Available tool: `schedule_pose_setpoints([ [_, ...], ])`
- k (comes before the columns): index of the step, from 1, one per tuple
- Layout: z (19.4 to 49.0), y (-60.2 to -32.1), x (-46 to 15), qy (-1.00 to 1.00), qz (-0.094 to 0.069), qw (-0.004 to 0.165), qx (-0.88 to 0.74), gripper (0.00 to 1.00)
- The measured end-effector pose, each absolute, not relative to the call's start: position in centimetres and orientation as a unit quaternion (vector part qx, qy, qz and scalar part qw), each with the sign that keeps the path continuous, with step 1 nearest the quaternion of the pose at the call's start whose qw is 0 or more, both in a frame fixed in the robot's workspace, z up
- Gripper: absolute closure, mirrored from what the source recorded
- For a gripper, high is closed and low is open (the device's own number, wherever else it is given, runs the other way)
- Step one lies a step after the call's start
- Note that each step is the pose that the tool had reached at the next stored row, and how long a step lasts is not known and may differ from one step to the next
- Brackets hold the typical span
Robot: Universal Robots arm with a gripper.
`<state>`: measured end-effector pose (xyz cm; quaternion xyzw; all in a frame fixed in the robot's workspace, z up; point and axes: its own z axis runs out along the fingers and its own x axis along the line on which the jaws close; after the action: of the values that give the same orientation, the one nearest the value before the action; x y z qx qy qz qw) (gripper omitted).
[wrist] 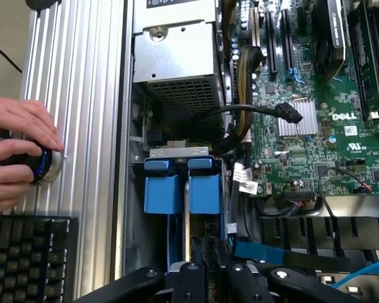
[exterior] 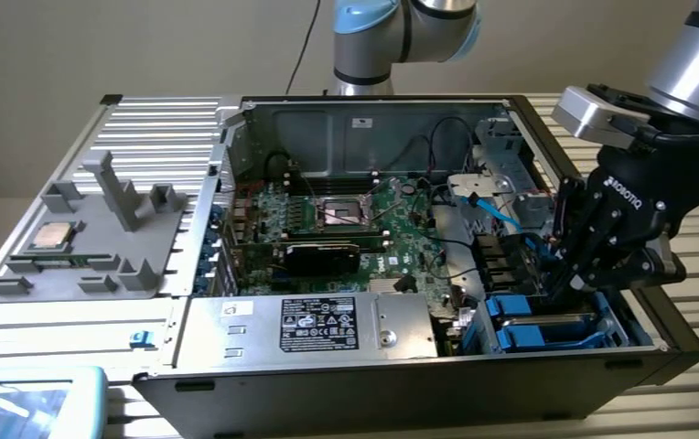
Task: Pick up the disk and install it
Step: 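Insert the first disk wire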
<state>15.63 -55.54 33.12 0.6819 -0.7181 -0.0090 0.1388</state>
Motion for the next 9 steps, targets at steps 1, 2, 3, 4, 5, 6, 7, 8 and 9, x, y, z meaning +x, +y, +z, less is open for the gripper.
schedule_pose_setpoints([
  [1, 33.12, -55.51, 15.61, -0.718, -0.008, 0.14, 0.682, 0.84],
  [2, 33.12, -55.48, 15.59, -0.718, -0.006, 0.141, 0.681, 0.84],
  [3, 33.11, -55.47, 15.58, -0.718, -0.006, 0.142, 0.681, 0.84],
  [4, 33.11, -55.47, 15.56, -0.718, -0.006, 0.142, 0.681, 0.84],
  [5, 33.12, -55.47, 15.53, -0.718, -0.006, 0.142, 0.681, 0.84],
  [6, 33.12, -55.46, 15.52, -0.718, -0.006, 0.142, 0.681, 0.84],
  [7, 33.12, -55.43, 15.52, -0.718, -0.006, 0.142, 0.681, 0.84],
  [8, 33.11, -55.4, 15.51, -0.718, -0.006, 0.142, 0.681, 0.84],
  [9, 33.11, -55.39, 15.51, -0.718, -0.006, 0.142, 0.681, 0.84],
])
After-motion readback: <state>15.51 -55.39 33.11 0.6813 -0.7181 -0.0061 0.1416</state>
